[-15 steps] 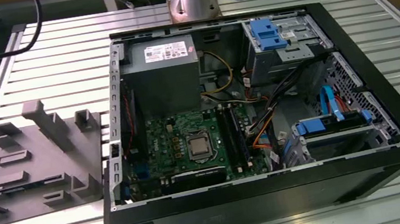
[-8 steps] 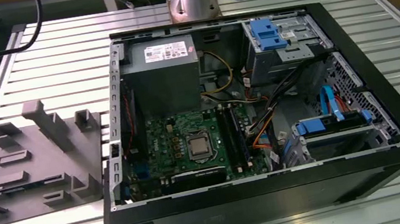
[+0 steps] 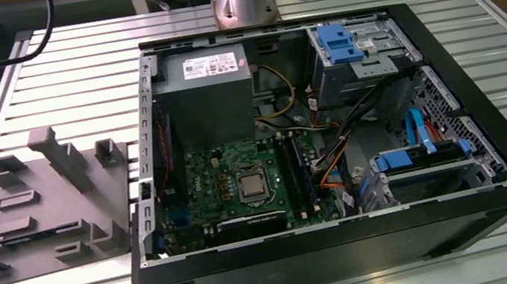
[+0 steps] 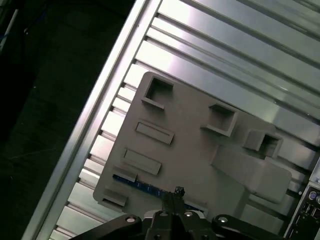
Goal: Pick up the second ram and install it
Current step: 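Pick up the second ram and move it above second insertion slot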
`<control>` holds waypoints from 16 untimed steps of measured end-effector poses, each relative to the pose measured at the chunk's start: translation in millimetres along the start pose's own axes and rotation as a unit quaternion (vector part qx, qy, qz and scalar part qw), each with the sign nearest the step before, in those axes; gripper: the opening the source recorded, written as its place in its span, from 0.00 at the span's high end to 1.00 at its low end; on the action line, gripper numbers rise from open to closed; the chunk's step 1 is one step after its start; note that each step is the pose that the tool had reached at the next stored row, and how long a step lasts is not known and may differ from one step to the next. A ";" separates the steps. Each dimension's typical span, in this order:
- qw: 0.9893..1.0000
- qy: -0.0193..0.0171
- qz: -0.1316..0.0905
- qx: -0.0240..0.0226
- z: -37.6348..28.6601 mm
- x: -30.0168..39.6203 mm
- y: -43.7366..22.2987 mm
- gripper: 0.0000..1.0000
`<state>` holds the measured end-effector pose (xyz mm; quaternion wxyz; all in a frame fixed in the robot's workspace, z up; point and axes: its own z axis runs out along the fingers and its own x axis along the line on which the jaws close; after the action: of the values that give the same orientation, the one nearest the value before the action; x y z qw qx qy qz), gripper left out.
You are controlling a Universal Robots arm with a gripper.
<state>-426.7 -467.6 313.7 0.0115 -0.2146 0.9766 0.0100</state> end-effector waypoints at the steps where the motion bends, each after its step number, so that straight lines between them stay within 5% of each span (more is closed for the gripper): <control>1: 1.000 0.000 -0.004 0.000 0.0 0.0 0.0 0.89; 16: 0.998 0.001 -0.056 -0.001 0.0 0.0 0.0 0.89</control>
<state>-426.7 -467.6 313.7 0.0109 -0.2688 0.9631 0.0106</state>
